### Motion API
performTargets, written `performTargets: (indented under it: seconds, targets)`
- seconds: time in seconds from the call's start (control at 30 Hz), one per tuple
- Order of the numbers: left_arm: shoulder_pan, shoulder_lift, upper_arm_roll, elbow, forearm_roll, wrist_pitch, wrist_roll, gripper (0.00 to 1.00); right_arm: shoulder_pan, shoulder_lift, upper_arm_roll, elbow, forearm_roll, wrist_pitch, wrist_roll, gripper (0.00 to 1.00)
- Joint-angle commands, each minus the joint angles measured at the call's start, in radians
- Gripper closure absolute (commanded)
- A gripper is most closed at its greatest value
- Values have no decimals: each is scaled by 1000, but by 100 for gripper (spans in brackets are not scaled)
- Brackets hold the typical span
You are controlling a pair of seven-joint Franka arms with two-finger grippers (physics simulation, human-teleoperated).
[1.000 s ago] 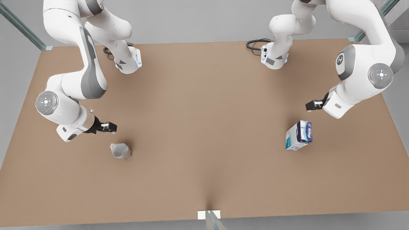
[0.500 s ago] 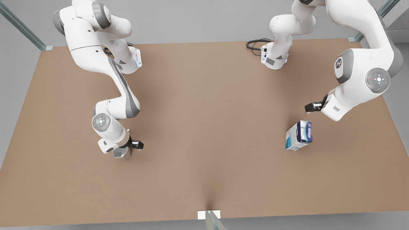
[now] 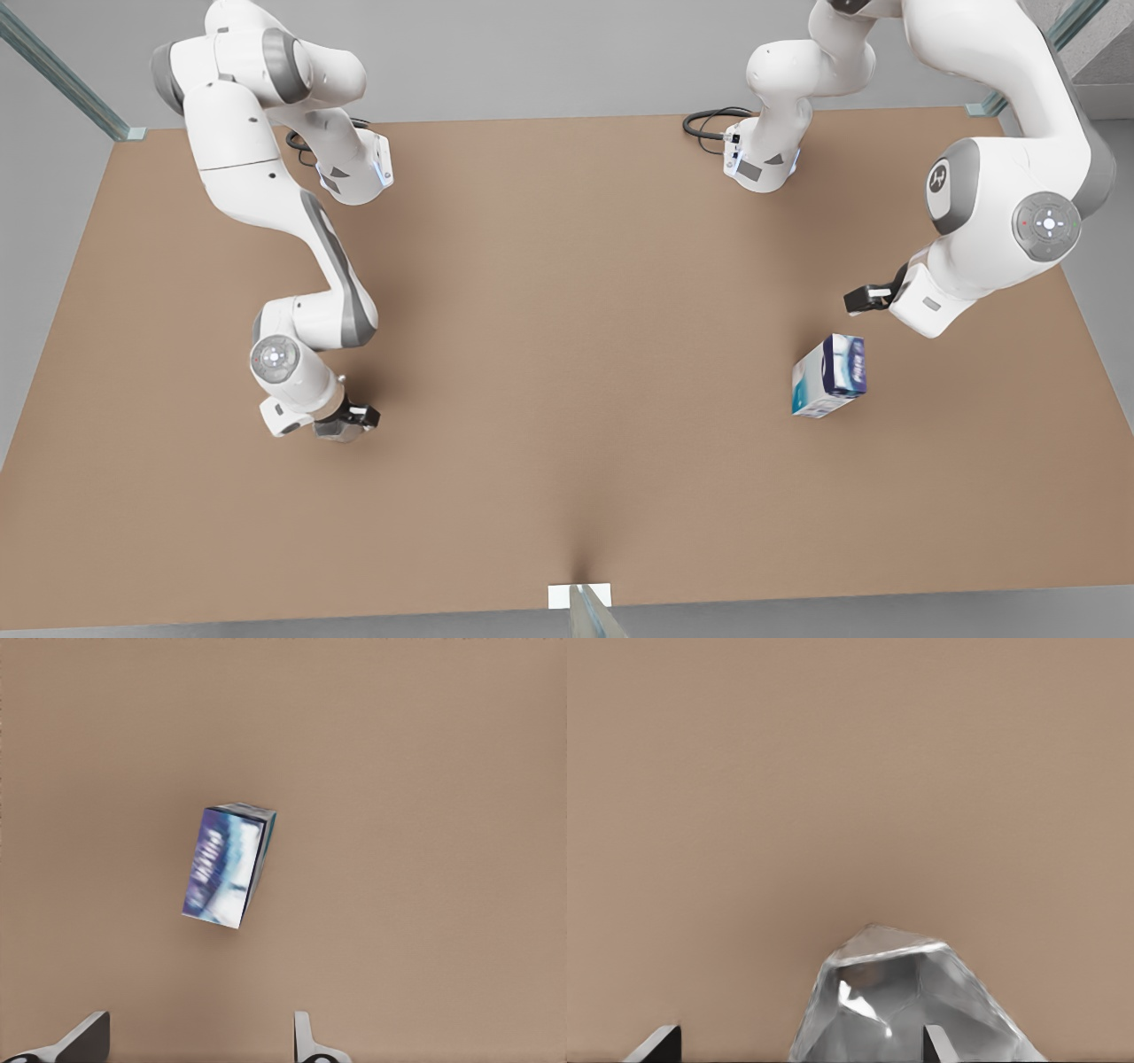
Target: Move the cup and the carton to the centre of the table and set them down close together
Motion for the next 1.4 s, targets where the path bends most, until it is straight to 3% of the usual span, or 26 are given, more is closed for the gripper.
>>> performTargets:
  seconds: [0.0,0.77,0.97,1.13,1.17,1.2,1.23,1.27,1.37]
  targets:
    - [0,1,0,0,0,0,0,0,0,2,0,0,0,0,0,0]
    - [0,11,-2,3,0,2,2,0,90,117,-49,34,51,3,83,0]
    - [0,12,0,3,0,2,2,0,101,91,-38,34,51,-140,87,0]
    - [0,14,-2,5,2,2,2,0,101,92,-37,47,51,-152,72,1]
    - [0,15,-2,5,2,3,2,0,101,89,-29,44,51,-169,71,8]
    - [0,15,-2,5,2,2,2,0,101,89,-23,41,51,-173,69,24]
    - [0,14,-2,5,2,2,2,0,101,89,-23,43,51,-190,67,44]
    - [0,14,-2,5,2,2,2,0,101,89,-23,44,51,-193,66,77]
    - [0,14,-2,5,2,2,2,0,103,89,-23,51,54,-196,66,79]
